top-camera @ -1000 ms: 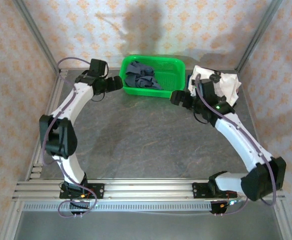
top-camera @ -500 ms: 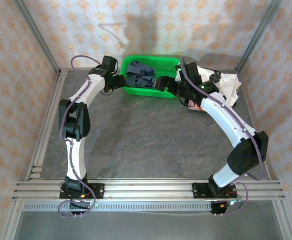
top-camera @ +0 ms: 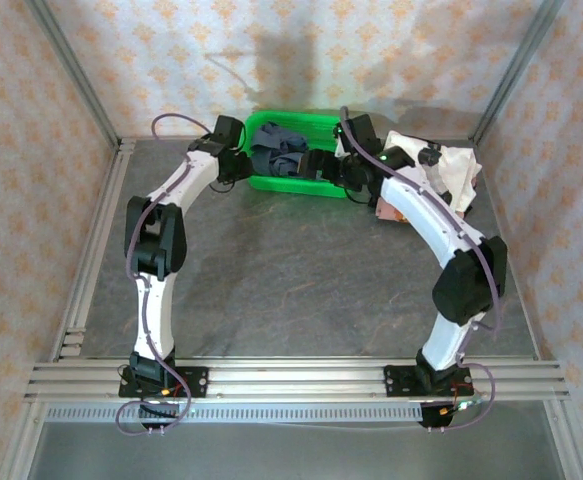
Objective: Fold and stack the t-shirts
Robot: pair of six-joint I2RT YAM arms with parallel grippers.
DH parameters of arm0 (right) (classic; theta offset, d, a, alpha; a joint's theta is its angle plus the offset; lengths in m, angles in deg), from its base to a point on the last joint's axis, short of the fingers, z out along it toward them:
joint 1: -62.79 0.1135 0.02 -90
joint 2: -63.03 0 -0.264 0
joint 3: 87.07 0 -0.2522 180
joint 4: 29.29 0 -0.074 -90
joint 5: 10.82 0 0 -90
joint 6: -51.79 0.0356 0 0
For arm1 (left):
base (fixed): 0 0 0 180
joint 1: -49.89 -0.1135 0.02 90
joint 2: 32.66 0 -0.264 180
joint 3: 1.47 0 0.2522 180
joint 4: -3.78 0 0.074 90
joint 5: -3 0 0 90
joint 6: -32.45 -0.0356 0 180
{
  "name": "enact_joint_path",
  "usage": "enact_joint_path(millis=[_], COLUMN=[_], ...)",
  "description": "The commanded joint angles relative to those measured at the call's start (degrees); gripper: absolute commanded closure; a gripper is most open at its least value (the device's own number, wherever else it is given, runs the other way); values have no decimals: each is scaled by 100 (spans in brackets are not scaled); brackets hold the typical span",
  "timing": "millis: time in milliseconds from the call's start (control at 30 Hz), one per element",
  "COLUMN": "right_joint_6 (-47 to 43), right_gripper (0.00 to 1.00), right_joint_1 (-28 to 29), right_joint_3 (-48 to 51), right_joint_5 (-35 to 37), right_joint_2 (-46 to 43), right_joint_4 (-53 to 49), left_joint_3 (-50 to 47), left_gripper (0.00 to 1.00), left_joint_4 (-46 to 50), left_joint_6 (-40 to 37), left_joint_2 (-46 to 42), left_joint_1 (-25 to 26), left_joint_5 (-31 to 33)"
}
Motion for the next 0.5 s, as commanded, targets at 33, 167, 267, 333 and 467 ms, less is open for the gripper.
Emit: enact_joint_path(millis=[33, 167, 267, 333, 467], right_joint_6=[-273, -396, -448, -490, -587], right_gripper=[6, 7, 9, 10, 13], right_joint_1=[24, 25, 36, 95, 352], right_joint_3=[-431, -777, -1089, -1237, -1286], right_joint_5=[234, 355, 334, 263, -192], right_joint_2=[375, 810, 1188, 1430, 1723], right_joint_4=[-494, -701, -807, -847, -683], left_joint_3=[-784, -1708, -2097, -2474, -2999], left_gripper=[79, 80, 81, 81, 82], left_joint_4=[291, 70, 151, 39, -25], left_joint_6=[-135, -66, -23, 120, 418], left_joint_2=[-476, -1116, -1453, -1830, -2326], left_joint_1=[-35, -31, -5, 7, 16], left_joint_5=[216, 258, 164, 105, 11])
